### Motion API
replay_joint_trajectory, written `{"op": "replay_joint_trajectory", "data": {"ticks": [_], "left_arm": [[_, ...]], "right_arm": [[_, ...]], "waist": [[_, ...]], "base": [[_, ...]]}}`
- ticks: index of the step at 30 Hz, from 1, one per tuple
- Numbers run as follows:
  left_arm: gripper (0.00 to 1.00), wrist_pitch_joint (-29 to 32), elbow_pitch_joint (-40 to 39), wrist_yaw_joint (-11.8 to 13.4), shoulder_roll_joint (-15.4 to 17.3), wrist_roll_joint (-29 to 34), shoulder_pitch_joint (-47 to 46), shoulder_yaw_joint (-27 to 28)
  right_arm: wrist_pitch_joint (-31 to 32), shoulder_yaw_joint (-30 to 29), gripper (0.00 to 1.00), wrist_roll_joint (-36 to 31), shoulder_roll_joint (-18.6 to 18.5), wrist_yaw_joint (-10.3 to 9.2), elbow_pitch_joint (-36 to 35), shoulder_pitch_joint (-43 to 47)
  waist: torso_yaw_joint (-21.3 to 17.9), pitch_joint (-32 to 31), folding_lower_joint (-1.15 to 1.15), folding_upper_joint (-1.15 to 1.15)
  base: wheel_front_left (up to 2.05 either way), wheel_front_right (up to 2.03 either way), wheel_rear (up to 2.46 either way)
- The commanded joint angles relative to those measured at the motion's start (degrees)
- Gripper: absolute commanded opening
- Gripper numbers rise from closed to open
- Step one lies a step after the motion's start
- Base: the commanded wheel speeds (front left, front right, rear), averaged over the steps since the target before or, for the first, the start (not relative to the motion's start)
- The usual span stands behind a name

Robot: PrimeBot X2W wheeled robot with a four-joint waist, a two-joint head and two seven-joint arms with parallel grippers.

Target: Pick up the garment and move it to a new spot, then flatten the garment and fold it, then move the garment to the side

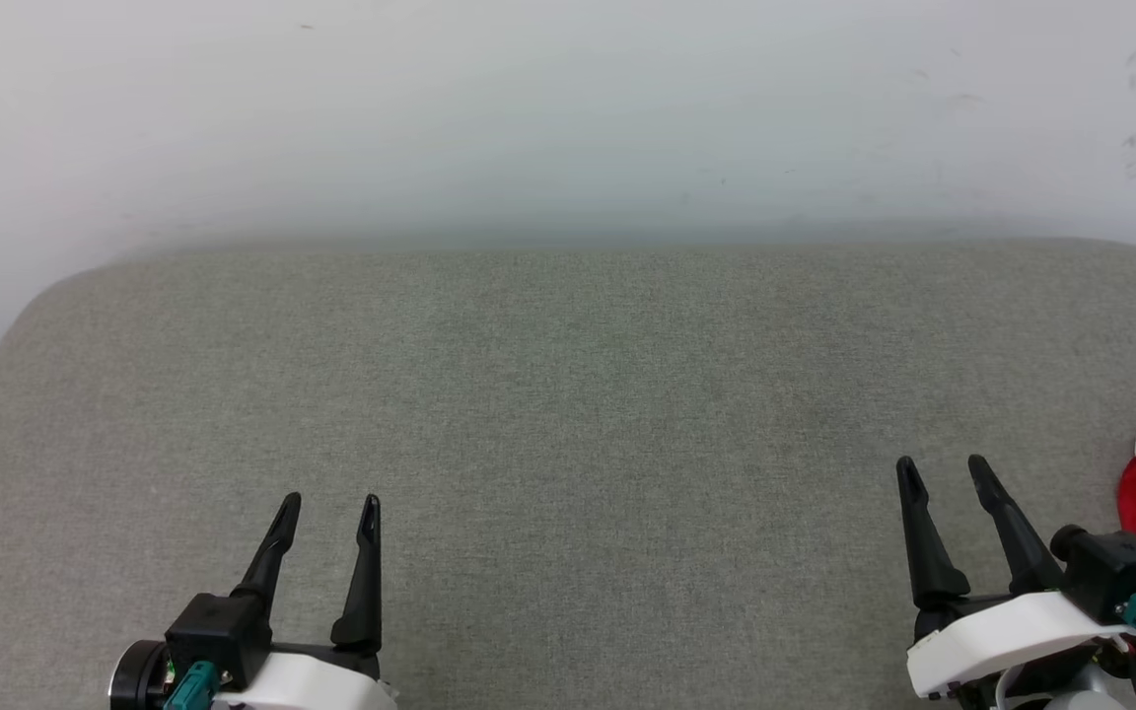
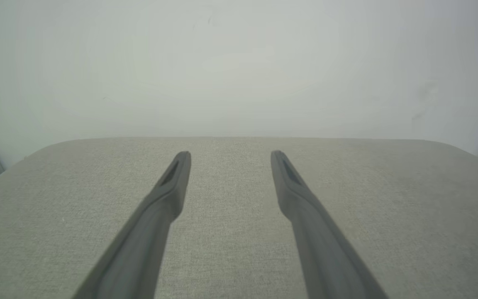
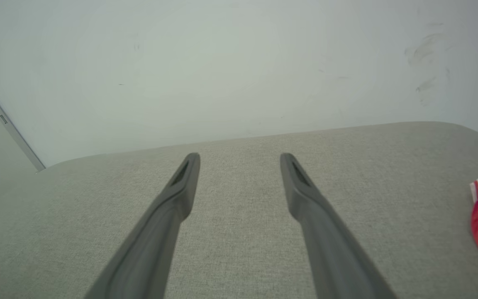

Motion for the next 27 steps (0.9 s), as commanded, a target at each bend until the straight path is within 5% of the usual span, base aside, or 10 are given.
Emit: {"op": "replay_joint_trajectory", "data": {"ticks": [1,23,24,27], "left_arm": [[1.00,-0.39,-0.42,-0.80,-0.69,-0.18,0.36,0.61],[1.00,-0.35,1.39,-1.84,-3.49,4.15,-0.17,4.76],[0.00,-0.04,1.57,-2.04,-3.33,3.73,0.21,4.64],[0.00,0.38,3.16,-2.04,-3.33,3.04,0.61,4.83]], "right_arm": [[-0.35,0.14,1.00,-0.45,0.30,-0.05,0.18,0.81],[-0.18,1.04,1.00,-1.18,0.37,-0.05,-1.77,0.66],[-0.18,1.13,0.00,-0.78,0.11,0.00,-1.24,0.03],[0.09,1.25,0.00,-0.19,0.11,0.01,0.15,0.44]], "waist": [[-0.10,-0.03,0.00,0.00],[-0.56,0.46,0.00,0.00],[-0.57,0.46,0.00,0.00],[-0.57,0.46,0.01,0.00]], "base": [[0.00,0.00,0.00],[0.00,0.00,0.00],[0.00,0.00,0.00],[0.00,0.00,0.00]]}}
